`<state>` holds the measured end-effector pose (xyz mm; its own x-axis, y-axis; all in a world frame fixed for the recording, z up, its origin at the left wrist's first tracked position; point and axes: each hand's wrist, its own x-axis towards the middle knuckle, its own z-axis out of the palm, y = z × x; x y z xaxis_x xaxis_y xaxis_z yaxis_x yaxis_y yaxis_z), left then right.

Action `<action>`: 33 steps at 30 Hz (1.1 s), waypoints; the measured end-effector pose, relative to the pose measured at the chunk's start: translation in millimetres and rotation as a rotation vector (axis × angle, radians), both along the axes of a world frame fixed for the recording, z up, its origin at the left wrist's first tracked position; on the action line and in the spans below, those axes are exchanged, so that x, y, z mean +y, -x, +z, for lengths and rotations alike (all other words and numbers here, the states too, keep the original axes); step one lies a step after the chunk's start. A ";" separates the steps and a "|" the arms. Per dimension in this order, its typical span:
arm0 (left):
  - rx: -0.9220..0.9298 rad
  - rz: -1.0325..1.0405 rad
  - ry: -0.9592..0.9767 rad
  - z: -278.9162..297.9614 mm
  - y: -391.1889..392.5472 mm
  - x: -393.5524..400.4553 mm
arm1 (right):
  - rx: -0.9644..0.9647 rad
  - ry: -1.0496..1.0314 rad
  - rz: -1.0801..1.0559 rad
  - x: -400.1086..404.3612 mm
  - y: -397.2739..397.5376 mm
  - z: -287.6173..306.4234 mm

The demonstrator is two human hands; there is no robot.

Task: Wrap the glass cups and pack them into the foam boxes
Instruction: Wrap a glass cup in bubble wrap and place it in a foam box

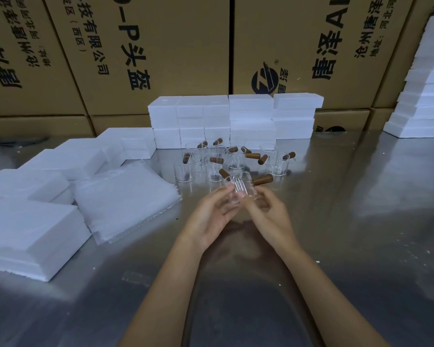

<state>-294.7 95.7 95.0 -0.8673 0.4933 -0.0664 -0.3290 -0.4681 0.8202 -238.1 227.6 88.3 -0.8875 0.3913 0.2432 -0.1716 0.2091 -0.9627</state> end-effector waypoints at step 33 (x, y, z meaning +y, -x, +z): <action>0.814 0.470 0.624 9.2 -23.3 15.9 | -0.086 0.511 0.150 -4.3 -8.5 15.9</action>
